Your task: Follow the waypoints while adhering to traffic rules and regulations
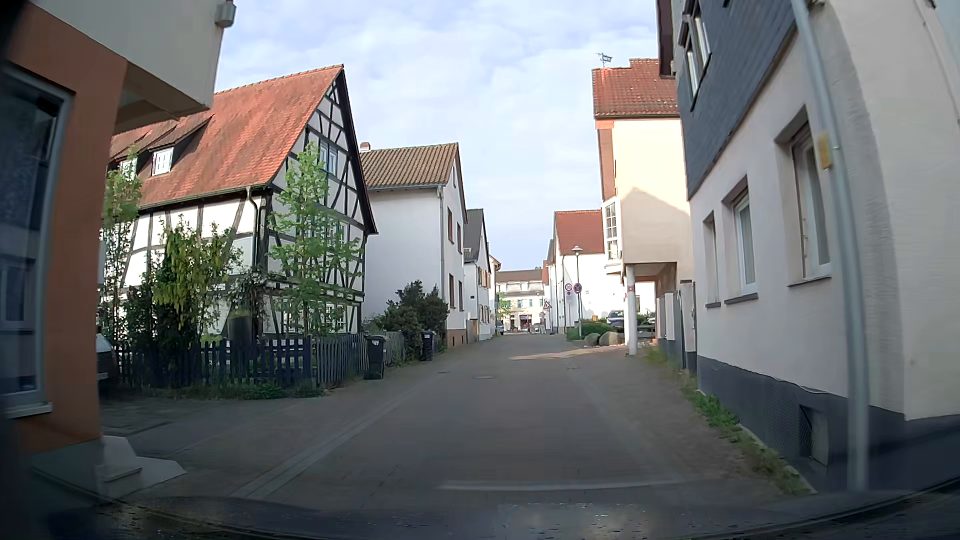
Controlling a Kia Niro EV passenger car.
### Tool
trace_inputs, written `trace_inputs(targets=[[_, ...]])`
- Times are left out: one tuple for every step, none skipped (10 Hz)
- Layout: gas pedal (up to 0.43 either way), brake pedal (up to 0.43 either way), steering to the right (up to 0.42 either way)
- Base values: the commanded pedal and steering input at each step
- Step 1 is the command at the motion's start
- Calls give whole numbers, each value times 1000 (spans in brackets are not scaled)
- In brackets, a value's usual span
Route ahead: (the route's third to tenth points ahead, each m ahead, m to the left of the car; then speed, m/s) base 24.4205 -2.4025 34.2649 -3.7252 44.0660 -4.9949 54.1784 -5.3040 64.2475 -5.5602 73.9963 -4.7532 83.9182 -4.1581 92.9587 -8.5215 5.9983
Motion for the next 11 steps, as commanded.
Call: trace_inputs(targets=[[98, 0, 9], [98, 0, 8], [98, 0, 8], [98, 0, 8], [98, 0, 8], [79, 0, 7], [79, 0, 7], [79, 0, 7], [67, 0, 7], [67, 0, 7], [67, 0, 7]])
